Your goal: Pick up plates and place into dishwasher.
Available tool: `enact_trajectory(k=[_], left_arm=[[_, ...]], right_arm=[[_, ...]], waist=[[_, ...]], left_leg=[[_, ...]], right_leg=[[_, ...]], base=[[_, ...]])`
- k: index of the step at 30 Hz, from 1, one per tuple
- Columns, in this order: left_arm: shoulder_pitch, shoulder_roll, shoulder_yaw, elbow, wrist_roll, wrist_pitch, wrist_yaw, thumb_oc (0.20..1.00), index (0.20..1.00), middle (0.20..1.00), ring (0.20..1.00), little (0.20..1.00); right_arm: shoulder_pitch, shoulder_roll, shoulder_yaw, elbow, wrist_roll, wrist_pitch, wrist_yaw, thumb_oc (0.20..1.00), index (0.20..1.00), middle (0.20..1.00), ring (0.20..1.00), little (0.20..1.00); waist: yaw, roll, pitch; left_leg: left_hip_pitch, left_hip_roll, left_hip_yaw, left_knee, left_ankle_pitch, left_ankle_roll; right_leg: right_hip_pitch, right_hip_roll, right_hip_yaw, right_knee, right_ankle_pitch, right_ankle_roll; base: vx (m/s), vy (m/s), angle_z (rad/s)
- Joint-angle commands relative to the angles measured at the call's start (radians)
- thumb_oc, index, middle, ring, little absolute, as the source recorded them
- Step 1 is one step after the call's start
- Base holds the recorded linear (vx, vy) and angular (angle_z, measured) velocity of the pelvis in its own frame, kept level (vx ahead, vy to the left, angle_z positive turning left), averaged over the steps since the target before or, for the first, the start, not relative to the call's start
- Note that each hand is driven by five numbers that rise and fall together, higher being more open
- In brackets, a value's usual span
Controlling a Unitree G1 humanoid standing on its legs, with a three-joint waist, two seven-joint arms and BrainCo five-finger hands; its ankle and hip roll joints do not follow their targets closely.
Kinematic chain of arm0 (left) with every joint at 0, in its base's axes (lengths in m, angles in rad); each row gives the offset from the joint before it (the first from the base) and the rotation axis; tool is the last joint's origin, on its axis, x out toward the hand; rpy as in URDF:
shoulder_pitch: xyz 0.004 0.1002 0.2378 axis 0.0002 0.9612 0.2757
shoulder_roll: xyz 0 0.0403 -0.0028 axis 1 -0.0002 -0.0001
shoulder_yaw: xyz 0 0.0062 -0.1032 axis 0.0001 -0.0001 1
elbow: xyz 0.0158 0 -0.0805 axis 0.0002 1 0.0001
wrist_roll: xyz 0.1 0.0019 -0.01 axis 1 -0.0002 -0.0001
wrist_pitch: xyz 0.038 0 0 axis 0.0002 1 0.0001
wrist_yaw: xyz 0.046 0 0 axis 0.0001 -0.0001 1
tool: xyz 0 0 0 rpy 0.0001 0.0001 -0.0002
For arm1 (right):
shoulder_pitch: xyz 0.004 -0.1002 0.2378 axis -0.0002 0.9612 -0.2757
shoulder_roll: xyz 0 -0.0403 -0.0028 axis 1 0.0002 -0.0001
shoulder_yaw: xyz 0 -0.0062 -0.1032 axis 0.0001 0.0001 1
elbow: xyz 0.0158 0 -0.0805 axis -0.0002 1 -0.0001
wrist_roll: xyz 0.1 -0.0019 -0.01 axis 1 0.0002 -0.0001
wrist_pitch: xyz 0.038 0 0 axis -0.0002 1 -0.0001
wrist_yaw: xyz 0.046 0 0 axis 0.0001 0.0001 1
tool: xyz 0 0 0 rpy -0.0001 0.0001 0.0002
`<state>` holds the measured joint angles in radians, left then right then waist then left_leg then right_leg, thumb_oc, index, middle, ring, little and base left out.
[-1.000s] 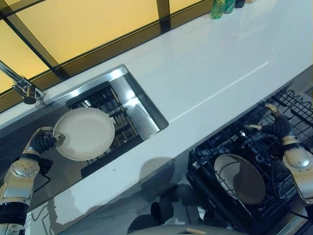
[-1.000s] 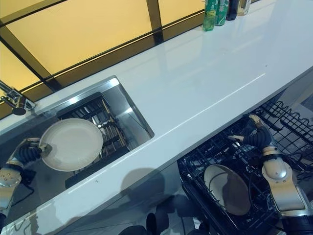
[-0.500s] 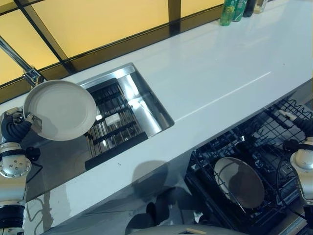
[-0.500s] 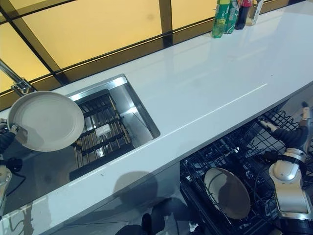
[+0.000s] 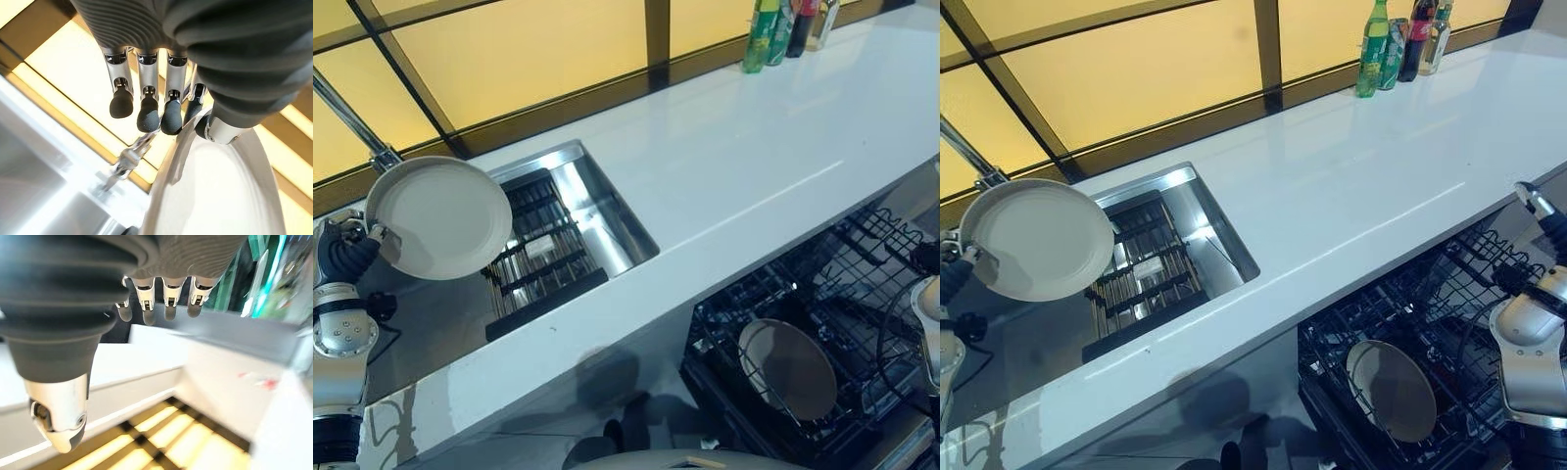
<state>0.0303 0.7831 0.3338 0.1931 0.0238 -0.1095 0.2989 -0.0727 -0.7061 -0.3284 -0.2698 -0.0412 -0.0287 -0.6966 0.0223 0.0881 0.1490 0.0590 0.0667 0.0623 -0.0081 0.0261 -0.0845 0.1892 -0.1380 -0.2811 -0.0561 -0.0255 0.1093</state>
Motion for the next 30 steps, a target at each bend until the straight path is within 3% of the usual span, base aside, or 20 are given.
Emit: enact_trajectory(k=[1, 7, 9, 12, 18, 24, 26, 30], left_arm=[[-0.115, 0.060, -0.032, -0.072, 0.016, -0.096, 0.036, 0.200, 0.200, 0.200, 0.200, 0.200], [-0.208, 0.040, -0.131, -0.102, 0.037, -0.168, 0.052, 0.200, 0.200, 0.200, 0.200, 0.200], [-0.247, 0.022, -0.169, -0.107, 0.040, -0.201, 0.072, 0.200, 0.200, 0.200, 0.200, 0.200], [-0.303, -0.019, -0.232, -0.126, 0.055, -0.243, 0.103, 0.200, 0.200, 0.200, 0.200, 0.200], [-0.364, -0.096, -0.329, -0.168, 0.072, -0.293, 0.123, 0.200, 0.200, 0.200, 0.200, 0.200], [-0.413, -0.158, -0.423, -0.210, 0.084, -0.301, 0.125, 0.200, 0.200, 0.200, 0.200, 0.200], [-0.428, -0.168, -0.454, -0.217, 0.124, -0.306, 0.151, 0.200, 0.200, 0.200, 0.200, 0.200], [-0.439, -0.169, -0.485, -0.228, 0.121, -0.313, 0.144, 0.200, 0.200, 0.200, 0.200, 0.200]], right_arm=[[-0.109, -0.085, 0.106, -0.072, 0.106, -0.120, 0.175, 1.000, 1.000, 1.000, 1.000, 1.000], [-0.252, -0.024, 0.307, -0.087, 0.282, -0.146, 0.459, 1.000, 1.000, 1.000, 1.000, 1.000], [-0.296, 0.014, 0.381, -0.088, 0.335, -0.124, 0.550, 1.000, 1.000, 1.000, 1.000, 1.000], [-0.351, 0.075, 0.483, -0.080, 0.360, -0.093, 0.611, 1.000, 1.000, 1.000, 1.000, 1.000], [-0.411, 0.167, 0.604, -0.058, 0.390, -0.028, 0.666, 1.000, 1.000, 1.000, 1.000, 1.000], [-0.458, 0.245, 0.702, -0.025, 0.481, 0.035, 0.680, 1.000, 1.000, 1.000, 1.000, 1.000], [-0.466, 0.268, 0.727, -0.005, 0.508, 0.063, 0.656, 1.000, 1.000, 1.000, 1.000, 1.000], [-0.484, 0.287, 0.745, 0.046, 0.518, 0.058, 0.617, 1.000, 1.000, 1.000, 1.000, 1.000]], waist=[[0.053, -0.027, -0.082], [0.081, -0.040, -0.092], [0.091, -0.043, -0.093], [0.106, -0.051, -0.096], [0.137, -0.064, -0.097], [0.160, -0.077, -0.094], [0.167, -0.082, -0.095], [0.176, -0.085, -0.097]], left_leg=[[-0.108, 0.029, -0.002, -0.012, 0.043, -0.038], [-0.115, 0.027, -0.022, -0.010, 0.047, -0.041], [-0.117, 0.026, -0.030, -0.010, 0.050, -0.041], [-0.122, 0.023, -0.041, -0.008, 0.053, -0.040], [-0.129, 0.021, -0.064, -0.009, 0.057, -0.037], [-0.137, 0.020, -0.082, -0.014, 0.067, -0.037], [-0.137, 0.019, -0.087, -0.016, 0.070, -0.036], [-0.141, 0.020, -0.093, -0.016, 0.074, -0.037]], right_leg=[[-0.075, 0.005, 0.025, 0.210, -0.150, -0.036], [-0.066, 0.009, 0.007, 0.213, -0.153, -0.043], [-0.063, 0.009, -0.002, 0.218, -0.155, -0.046], [-0.056, 0.012, -0.015, 0.222, -0.160, -0.050], [-0.043, 0.020, -0.037, 0.228, -0.167, -0.055], [-0.026, 0.029, -0.048, 0.226, -0.170, -0.054], [-0.019, 0.034, -0.050, 0.222, -0.169, -0.055], [-0.011, 0.039, -0.053, 0.216, -0.166, -0.056]], base=[[0.00, 0.000, 0.00], [0.00, -0.012, 0.08], [0.00, -0.004, 0.11], [0.00, -0.028, 0.16], [0.00, -0.057, 0.16], [-0.01, -0.056, 0.08], [0.00, -0.065, 0.01], [0.01, -0.038, 0.05]])
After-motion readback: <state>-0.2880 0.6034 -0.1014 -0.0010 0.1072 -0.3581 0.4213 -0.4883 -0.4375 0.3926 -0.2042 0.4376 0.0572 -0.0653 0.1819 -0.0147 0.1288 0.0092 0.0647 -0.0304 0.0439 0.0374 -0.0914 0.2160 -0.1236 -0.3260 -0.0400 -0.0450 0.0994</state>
